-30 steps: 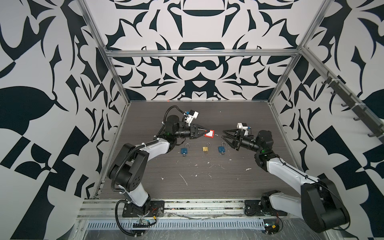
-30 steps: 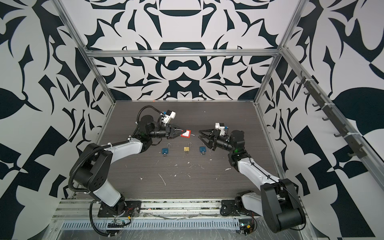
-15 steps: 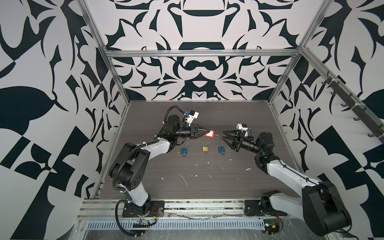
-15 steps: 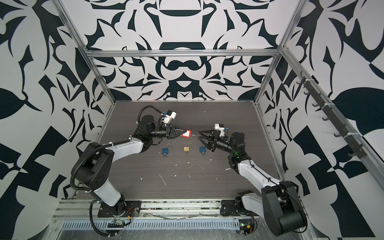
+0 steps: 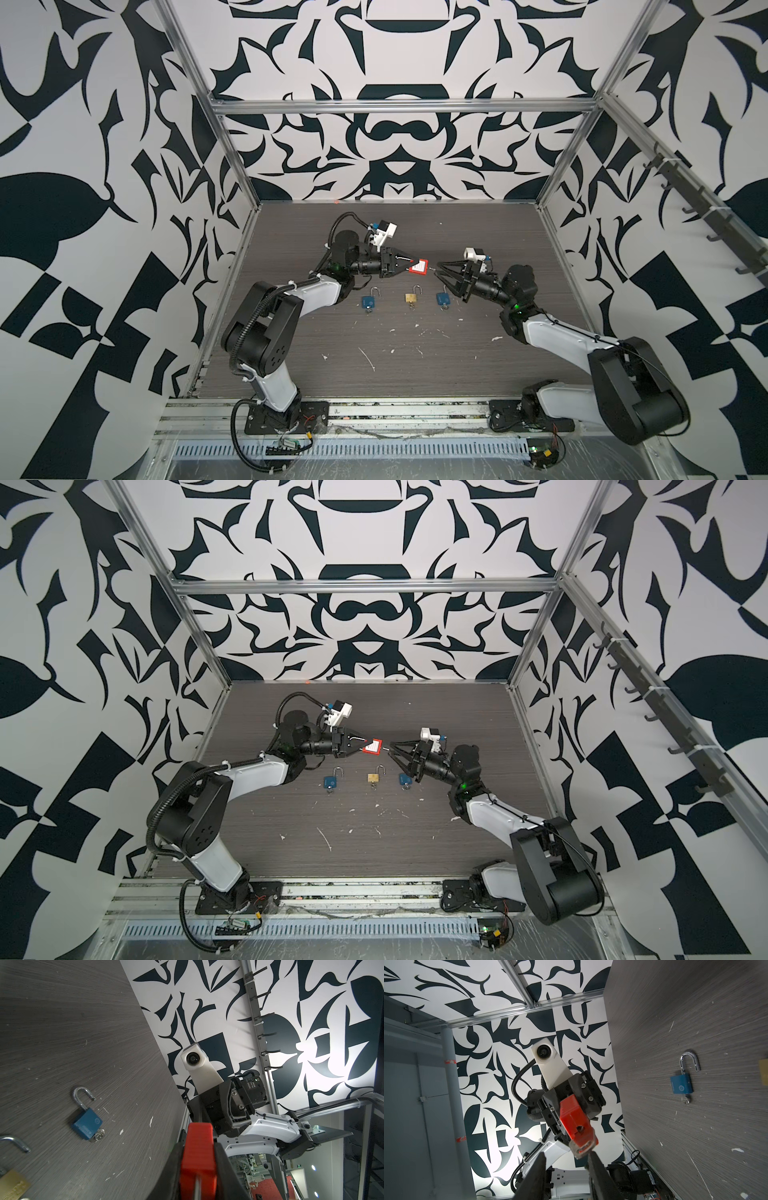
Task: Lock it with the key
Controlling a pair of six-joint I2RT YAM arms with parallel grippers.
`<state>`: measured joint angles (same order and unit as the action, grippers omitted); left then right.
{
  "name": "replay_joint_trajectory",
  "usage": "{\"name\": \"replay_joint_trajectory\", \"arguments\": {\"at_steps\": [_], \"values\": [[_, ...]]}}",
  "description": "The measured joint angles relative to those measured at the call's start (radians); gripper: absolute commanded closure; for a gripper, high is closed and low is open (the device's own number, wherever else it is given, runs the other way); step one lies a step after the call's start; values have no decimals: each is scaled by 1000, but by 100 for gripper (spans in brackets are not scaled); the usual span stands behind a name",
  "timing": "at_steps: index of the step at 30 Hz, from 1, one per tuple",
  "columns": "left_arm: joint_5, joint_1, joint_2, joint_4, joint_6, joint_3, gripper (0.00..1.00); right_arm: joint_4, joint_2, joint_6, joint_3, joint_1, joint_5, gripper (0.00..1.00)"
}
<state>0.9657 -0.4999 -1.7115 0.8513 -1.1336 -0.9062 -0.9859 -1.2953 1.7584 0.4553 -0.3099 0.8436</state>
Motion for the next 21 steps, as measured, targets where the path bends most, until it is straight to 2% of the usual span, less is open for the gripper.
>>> {"name": "replay_joint_trajectory", "arguments": {"at_steps": [21], "values": [[26, 0, -16, 64, -47, 0, 100, -42, -66, -3, 18, -7, 2, 82]]}}
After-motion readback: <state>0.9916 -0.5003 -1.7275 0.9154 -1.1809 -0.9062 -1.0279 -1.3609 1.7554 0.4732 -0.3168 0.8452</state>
